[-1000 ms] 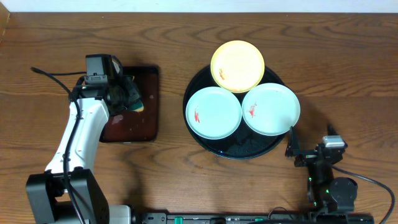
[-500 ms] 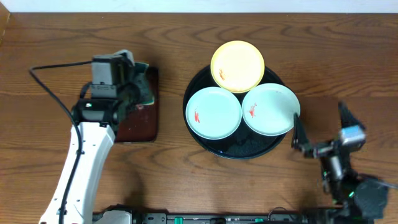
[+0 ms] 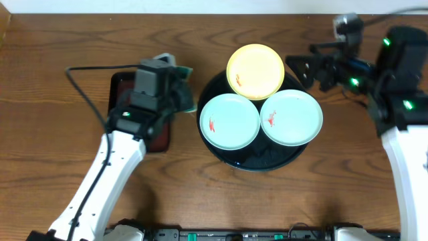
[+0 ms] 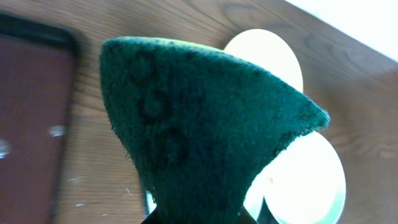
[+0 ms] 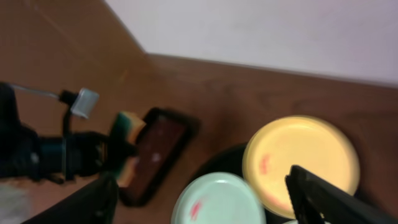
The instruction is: Clean dirty plates on tray and stack at the side
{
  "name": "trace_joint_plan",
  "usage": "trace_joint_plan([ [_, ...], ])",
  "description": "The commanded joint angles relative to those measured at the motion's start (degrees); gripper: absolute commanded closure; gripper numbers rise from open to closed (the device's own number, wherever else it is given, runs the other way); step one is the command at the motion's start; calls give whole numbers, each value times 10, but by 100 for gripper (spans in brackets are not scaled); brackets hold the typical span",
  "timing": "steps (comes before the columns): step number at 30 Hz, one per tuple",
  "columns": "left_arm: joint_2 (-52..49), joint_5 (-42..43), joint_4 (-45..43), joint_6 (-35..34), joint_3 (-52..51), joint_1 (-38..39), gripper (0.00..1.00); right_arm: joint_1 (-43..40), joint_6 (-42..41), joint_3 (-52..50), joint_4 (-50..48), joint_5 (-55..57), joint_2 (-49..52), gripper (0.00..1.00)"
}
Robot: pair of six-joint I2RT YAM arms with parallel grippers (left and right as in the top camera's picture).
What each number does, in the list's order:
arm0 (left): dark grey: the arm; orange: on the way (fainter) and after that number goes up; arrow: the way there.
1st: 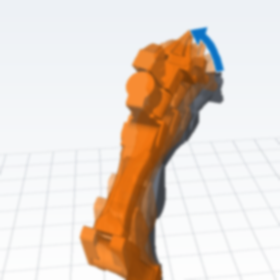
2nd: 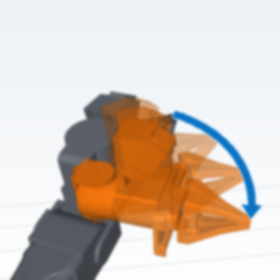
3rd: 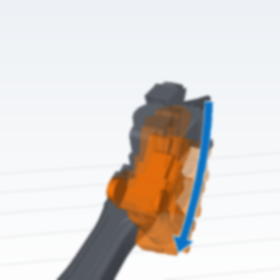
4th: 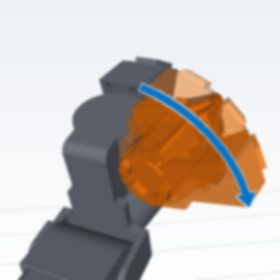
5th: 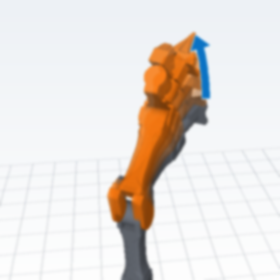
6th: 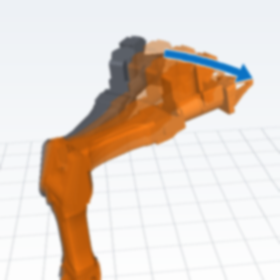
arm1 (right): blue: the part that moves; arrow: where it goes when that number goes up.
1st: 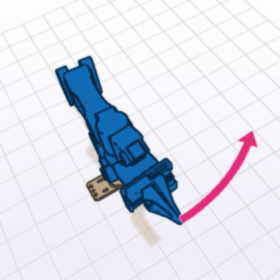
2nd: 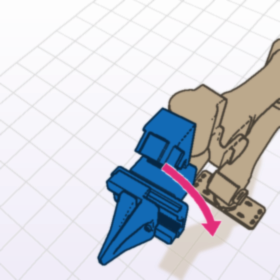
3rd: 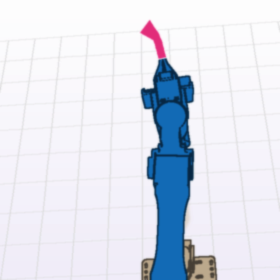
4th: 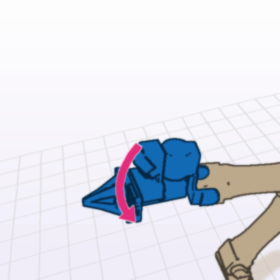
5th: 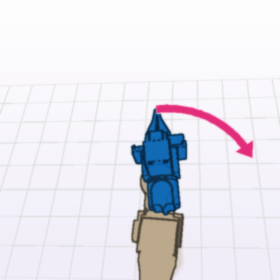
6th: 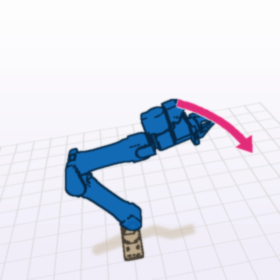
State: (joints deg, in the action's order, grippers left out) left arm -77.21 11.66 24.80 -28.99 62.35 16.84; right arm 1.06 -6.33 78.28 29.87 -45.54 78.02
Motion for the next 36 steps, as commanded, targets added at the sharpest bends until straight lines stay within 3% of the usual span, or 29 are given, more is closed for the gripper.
trace_joint_plan([
  [1, -45, -4, -26, -47, 3, 44, 93, 28, -96, 8, 3, -6, 62, 20],
  [4, -89, -4, -42, -66, 3, 62, 93, 54, -101, 8, 33, 101, 89, 18],
  [7, -135, -3, -47, -86, 3, 75, 92, 75, -115, 8, 65, 194, 109, 27],
  [12, -215, -3, -90, -104, 3, 111, 92, 102, -114, 8, 109, 259, 149, 38],
  [16, -252, -3, -121, -111, 3, 132, 92, 122, -114, 8, 109, 266, 183, 56],
  [25, -274, -4, -125, -120, 3, 135, 92, 160, -103, 8, 81, 292, 257, 60],
  [36, -275, -8, -121, -120, 2, 135, 92, 189, -78, 8, 51, 293, 351, 73],
])
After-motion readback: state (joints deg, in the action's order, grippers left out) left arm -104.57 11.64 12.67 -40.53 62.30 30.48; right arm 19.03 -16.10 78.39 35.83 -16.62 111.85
